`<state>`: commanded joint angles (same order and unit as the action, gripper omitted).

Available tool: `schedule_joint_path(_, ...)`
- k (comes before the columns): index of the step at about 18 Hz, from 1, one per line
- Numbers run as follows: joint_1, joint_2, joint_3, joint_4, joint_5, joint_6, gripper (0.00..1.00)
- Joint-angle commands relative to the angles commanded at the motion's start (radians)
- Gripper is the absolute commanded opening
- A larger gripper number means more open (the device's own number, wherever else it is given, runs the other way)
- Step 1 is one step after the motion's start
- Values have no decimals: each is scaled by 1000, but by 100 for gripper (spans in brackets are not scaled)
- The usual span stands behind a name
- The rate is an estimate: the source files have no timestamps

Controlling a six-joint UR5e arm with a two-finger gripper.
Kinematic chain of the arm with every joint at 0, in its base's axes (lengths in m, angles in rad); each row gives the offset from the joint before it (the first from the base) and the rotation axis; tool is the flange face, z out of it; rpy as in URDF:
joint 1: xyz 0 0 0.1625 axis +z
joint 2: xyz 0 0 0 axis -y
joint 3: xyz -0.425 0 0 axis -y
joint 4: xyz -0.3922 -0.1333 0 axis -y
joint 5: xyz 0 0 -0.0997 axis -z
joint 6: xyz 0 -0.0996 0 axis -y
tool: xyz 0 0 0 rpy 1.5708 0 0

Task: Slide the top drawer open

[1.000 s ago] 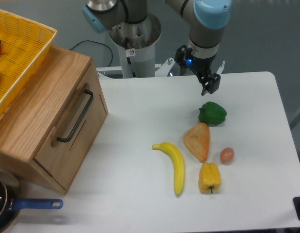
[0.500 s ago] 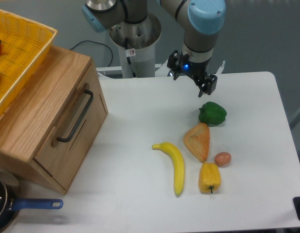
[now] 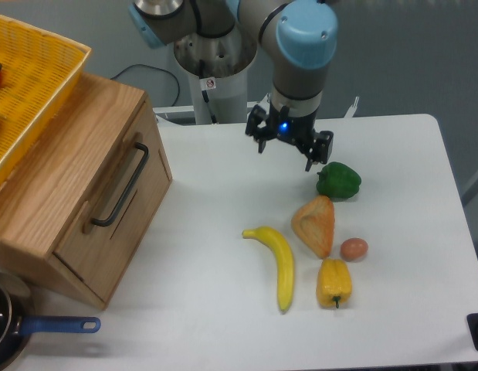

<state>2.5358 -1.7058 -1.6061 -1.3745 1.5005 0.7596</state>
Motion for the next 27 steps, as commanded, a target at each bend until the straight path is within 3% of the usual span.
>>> schedule_joint_path(8,-51,-2,18,-5,-132,-117,100)
schedule_joint_path(11,-57,-17,37,-6,-238,-146,100)
schedule_joint_path(27,-172,-31,37,-9,-269,-324,100)
